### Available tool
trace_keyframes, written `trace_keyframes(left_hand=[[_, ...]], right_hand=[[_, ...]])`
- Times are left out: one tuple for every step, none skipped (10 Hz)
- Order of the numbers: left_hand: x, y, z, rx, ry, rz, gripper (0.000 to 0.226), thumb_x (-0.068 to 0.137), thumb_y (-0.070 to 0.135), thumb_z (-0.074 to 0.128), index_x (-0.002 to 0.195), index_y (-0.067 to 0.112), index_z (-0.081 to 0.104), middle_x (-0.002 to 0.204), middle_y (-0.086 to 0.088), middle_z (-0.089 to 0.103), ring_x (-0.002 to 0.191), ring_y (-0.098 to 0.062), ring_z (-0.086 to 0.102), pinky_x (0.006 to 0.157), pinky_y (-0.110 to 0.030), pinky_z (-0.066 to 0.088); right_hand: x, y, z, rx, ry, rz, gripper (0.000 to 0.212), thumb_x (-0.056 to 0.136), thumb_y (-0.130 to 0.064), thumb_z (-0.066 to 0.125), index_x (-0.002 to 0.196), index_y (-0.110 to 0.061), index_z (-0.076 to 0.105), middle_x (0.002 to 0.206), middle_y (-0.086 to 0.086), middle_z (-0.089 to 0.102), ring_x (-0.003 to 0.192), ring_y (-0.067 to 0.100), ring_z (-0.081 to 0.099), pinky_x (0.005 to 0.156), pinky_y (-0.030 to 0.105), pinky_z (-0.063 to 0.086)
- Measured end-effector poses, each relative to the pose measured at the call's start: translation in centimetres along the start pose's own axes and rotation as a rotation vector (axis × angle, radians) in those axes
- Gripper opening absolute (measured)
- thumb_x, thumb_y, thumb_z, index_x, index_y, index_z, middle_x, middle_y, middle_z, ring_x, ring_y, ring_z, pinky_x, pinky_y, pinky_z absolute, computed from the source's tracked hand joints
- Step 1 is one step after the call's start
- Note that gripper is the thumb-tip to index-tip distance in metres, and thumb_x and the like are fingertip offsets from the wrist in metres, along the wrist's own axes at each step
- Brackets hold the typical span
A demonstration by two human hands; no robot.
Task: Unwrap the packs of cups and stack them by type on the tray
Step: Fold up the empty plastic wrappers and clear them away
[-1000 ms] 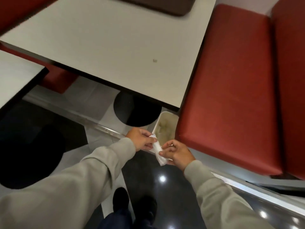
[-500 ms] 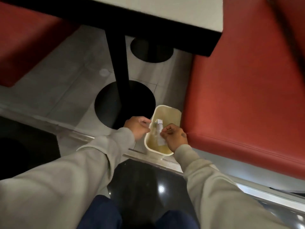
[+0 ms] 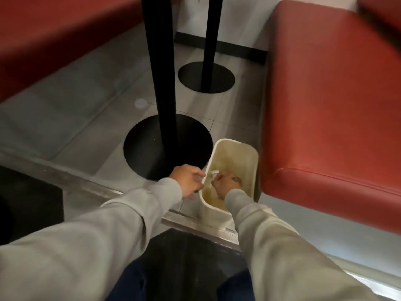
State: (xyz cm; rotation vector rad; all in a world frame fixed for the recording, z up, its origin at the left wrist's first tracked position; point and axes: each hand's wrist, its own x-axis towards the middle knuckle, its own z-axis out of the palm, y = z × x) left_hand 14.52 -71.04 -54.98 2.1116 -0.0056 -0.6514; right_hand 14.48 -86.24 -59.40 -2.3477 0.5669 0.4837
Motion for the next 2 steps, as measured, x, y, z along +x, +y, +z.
trace_keyframes(left_hand=[[0.67,-0.79,0.29,-0.017,0.002,0.034,0.036,0.091,0.007,0.068,0.125,0.019,0.065,0.109,-0.003,0.067,0.093,-0.019,0.068,0.063,-0.022,0.059],[0.69,-0.77,0.34,0.028,0.008,0.06,0.037,0.091,0.009,0.068,0.126,0.019,0.064,0.114,-0.005,0.069,0.098,-0.02,0.067,0.075,-0.029,0.061]], right_hand=[[0.7,0.48,0.27,0.002,-0.015,-0.015,0.033,0.099,-0.033,0.051,0.129,-0.024,0.061,0.134,0.008,0.06,0.12,0.029,0.056,0.096,0.027,0.041],[0.48,0.76,0.44,-0.064,-0.018,-0.01,0.039,0.1,-0.032,0.046,0.137,-0.026,0.056,0.14,0.009,0.056,0.126,0.03,0.053,0.102,0.031,0.04]])
